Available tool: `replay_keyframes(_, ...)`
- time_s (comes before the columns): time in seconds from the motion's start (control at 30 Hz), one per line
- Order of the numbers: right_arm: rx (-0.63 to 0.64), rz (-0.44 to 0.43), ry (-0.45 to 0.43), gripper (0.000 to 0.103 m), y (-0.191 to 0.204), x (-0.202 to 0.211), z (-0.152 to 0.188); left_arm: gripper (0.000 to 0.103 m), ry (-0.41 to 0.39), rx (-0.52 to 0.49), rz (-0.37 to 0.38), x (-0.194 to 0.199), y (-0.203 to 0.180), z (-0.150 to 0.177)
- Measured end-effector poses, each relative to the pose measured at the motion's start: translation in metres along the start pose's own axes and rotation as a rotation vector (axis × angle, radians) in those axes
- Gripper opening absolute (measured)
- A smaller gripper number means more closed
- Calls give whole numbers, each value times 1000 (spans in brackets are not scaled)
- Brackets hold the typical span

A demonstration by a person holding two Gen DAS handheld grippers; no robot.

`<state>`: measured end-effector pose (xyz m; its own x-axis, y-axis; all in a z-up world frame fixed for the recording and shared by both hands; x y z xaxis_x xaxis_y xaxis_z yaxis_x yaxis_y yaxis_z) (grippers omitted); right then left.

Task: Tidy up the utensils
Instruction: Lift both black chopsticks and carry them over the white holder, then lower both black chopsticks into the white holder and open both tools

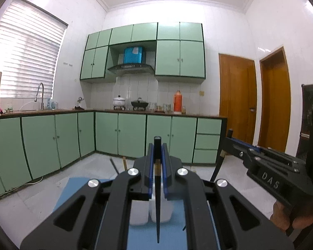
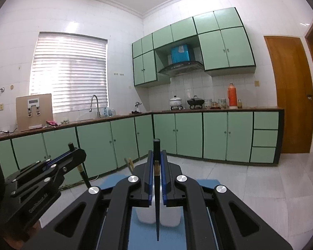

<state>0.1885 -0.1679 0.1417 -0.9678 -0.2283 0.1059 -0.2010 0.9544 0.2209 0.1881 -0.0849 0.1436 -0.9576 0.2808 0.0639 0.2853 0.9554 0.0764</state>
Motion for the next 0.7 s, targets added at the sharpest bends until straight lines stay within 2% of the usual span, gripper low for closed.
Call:
replay_keyframes(0.3,2,41,-49,7,-3,-48,-38,6,-79,24,-21,-53,12,-41)
replay_keyframes(0.43,-1,59,-54,7,-8,-76,-46,6,-112,2,-51,-79,16,-54)
replay_keyframes(0.57,-8,74,-44,7,-17,-104,-45,6,-111,-7,-70,-107,20,-53)
replay_keyframes(0.7,-12,89,-16,7,-24,-132,-33,6,-90,-6,-86,-135,28,-36)
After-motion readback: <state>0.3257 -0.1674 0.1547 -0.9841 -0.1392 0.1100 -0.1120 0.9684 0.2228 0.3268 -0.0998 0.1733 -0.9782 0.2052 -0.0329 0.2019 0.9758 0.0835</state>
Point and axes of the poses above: each gripper's, at about its wrist camera, not at the fingertips, and x roughly against the way its jaws point, y to its left, z to its underside, the point moved 9 cm from there along -x, roughly the way its jaws point, and after that the axes turned 7 degrees about -x, right-handed, at the moved point
